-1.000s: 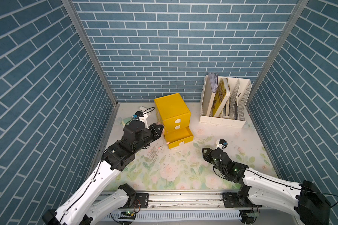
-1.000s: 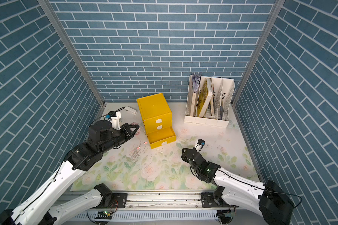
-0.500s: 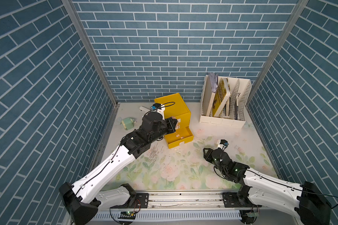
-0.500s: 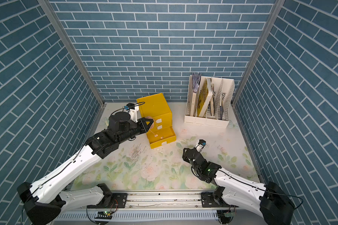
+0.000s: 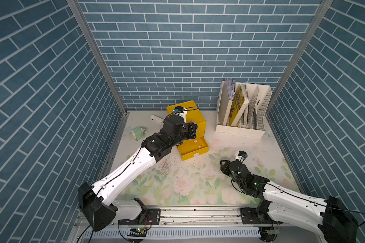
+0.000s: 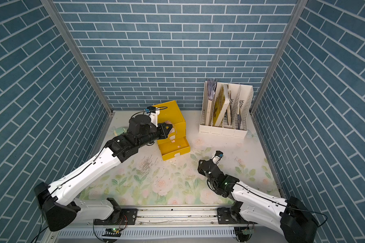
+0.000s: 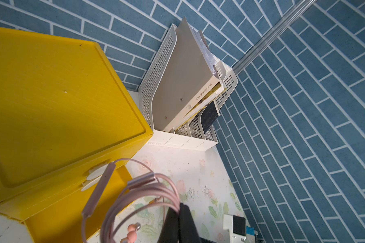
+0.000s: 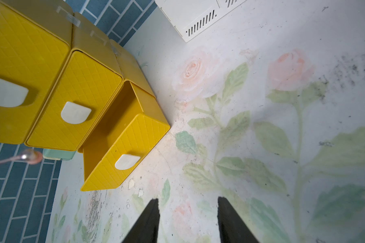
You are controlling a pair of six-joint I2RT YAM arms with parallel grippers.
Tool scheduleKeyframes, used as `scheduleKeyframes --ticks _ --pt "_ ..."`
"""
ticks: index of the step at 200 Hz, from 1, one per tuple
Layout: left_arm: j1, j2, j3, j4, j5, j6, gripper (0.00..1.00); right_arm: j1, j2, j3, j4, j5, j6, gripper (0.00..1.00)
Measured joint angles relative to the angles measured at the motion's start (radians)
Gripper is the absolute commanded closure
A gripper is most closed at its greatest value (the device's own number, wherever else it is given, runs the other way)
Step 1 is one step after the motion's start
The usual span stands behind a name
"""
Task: Place the wired earphones into the drawer by color
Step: Place the wired earphones in the drawer.
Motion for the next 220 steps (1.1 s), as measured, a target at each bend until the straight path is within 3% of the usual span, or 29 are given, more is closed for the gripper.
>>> scheduleKeyframes --ticks 220 --pt "0.094 0.048 -0.114 0.115 0.027 0.107 0.97 -0.018 0.005 -0.062 0.011 -0.008 -0.018 0.52"
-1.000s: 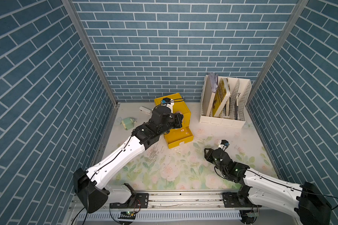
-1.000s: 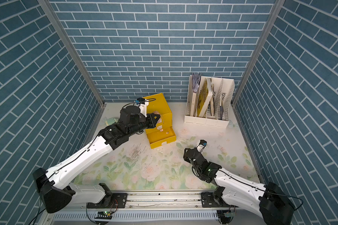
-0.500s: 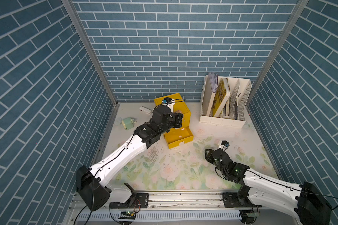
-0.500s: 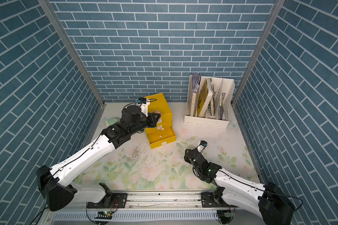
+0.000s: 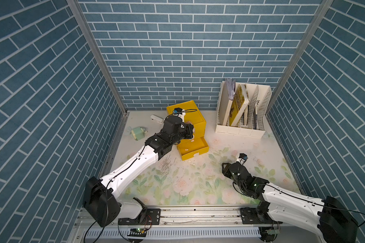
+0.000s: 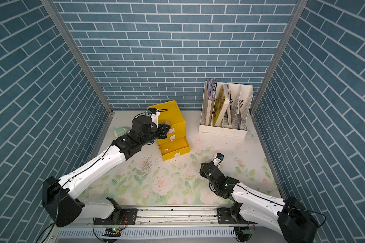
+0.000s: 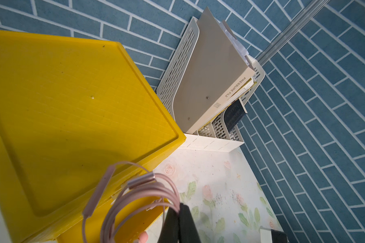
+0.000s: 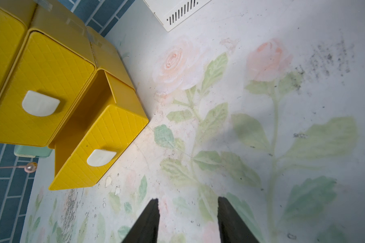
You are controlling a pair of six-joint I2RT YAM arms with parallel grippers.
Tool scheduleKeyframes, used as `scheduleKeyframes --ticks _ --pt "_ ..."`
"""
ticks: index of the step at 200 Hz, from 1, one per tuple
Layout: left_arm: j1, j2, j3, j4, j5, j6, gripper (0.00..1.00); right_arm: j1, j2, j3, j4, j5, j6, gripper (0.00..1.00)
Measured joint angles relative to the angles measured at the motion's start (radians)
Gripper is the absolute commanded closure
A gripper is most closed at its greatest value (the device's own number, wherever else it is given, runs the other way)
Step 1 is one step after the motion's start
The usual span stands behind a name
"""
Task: Place the wired earphones into the drawer by color
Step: Place the wired earphones in the drawer.
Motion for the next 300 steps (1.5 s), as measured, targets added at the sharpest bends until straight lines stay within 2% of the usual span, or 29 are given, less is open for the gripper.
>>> scheduleKeyframes --ticks 300 --pt "0.02 0.156 -0.177 0.126 -0.05 0.029 1.0 -0.02 0.036 -0.027 0.072 -0.027 0.0 0.51"
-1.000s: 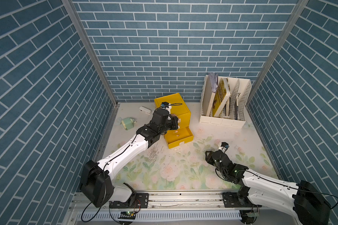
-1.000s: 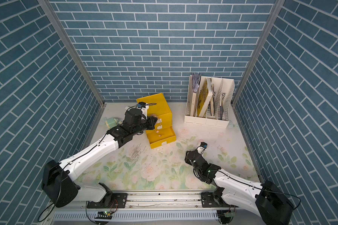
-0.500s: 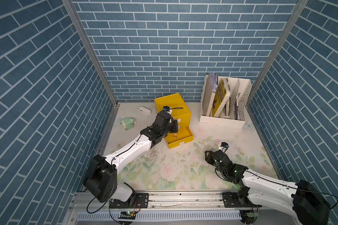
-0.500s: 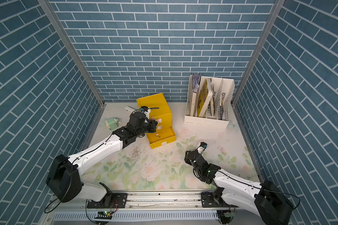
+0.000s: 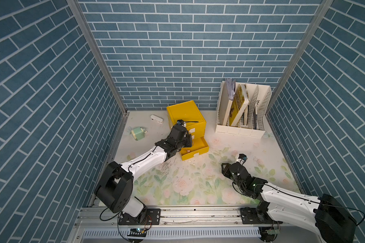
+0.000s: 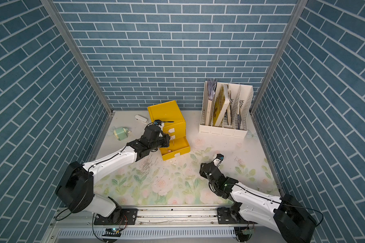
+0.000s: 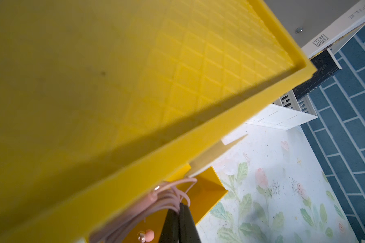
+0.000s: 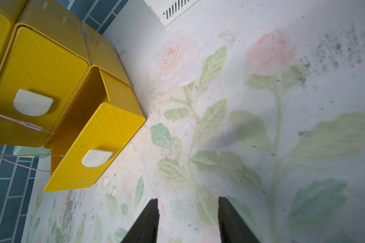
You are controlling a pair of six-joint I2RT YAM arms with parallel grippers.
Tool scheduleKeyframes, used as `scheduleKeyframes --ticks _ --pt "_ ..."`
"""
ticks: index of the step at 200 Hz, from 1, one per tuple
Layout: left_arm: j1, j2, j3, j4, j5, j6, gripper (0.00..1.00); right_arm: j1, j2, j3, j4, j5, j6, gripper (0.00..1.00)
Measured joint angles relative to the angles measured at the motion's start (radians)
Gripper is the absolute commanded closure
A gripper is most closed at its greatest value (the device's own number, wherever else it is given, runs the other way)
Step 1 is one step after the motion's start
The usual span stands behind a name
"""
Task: Place the wired earphones into the drawer by color
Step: Place the wired earphones in the drawer.
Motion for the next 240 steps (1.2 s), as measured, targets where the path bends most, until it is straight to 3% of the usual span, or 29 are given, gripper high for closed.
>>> scheduleKeyframes --ticks 104,240 --pt "-0.004 0.042 -0.037 0.119 0.003 -0.009 0.97 -0.006 0.007 -0.001 0.006 -0.003 0.0 0.51" --pt "-0.046 -0.01 -0.095 0.118 -0.006 -0.048 0.94 -0.008 0.005 -0.018 0.007 -0.006 0.0 0.51"
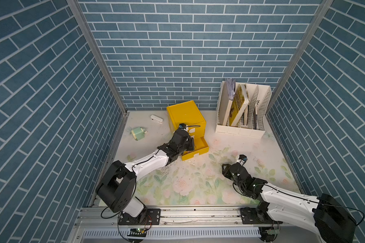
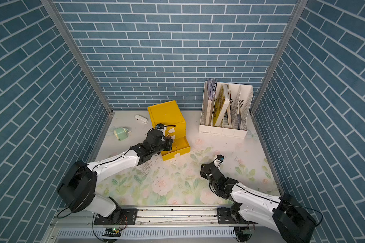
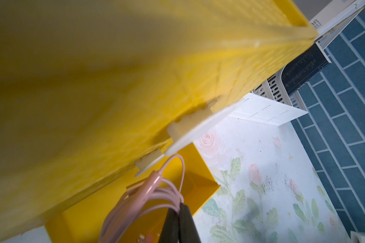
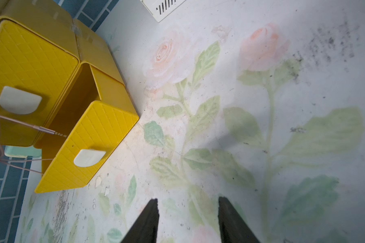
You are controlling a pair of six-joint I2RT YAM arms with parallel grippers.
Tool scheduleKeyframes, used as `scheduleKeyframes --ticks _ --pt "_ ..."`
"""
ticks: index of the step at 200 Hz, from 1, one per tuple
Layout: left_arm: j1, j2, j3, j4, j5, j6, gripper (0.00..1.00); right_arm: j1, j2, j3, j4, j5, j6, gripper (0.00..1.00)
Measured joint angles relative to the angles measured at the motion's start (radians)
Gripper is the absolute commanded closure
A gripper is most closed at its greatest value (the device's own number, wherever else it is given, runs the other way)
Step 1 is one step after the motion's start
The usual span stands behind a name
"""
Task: Place the wired earphones into the drawer by color
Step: Place the wired earphones in the drawer.
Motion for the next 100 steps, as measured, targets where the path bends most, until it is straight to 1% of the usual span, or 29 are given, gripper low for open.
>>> scheduleKeyframes --ticks 28,100 --pt "-0.006 -0.034 -0.036 -0.001 -0.01 -0.017 0.94 0.0 -0.001 -0.008 0.0 0.0 0.0 0.51" --pt "-0.023 -0.035 -0.067 0.007 -0.045 -0.019 0.94 0.0 -0.001 -0.011 0.0 0.0 0.0 0.51"
